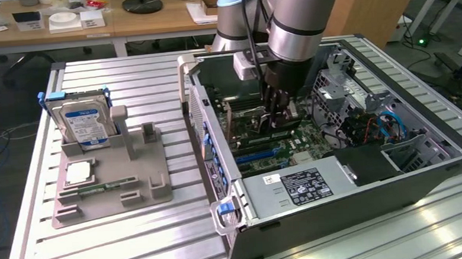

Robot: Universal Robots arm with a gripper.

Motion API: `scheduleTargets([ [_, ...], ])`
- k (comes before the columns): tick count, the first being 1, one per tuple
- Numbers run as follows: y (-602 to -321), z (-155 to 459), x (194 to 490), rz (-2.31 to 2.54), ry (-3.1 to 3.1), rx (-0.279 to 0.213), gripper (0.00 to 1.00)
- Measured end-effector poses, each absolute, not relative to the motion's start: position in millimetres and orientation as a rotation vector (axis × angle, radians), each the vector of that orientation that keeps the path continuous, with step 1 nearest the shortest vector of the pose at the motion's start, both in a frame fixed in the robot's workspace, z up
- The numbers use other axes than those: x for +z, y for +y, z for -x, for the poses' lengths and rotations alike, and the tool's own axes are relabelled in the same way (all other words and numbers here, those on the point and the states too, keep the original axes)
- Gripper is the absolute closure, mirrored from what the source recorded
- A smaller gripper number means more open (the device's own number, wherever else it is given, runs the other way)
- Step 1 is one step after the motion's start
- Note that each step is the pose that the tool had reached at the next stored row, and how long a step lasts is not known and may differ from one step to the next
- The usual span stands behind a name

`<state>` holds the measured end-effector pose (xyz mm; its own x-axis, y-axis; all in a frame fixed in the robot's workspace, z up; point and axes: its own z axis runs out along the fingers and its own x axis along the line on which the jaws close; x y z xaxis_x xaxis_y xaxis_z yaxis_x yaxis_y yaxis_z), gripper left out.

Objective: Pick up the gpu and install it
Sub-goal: 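Insert the gpu into the slot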

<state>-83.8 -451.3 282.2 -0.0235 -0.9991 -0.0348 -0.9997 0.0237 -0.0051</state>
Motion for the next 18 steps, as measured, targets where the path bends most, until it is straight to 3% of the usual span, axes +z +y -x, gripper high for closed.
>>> scheduleTargets([
  [18, -455.2, 86.2, 271.0, 2.175, 2.227, 0.032, 0.73],
])
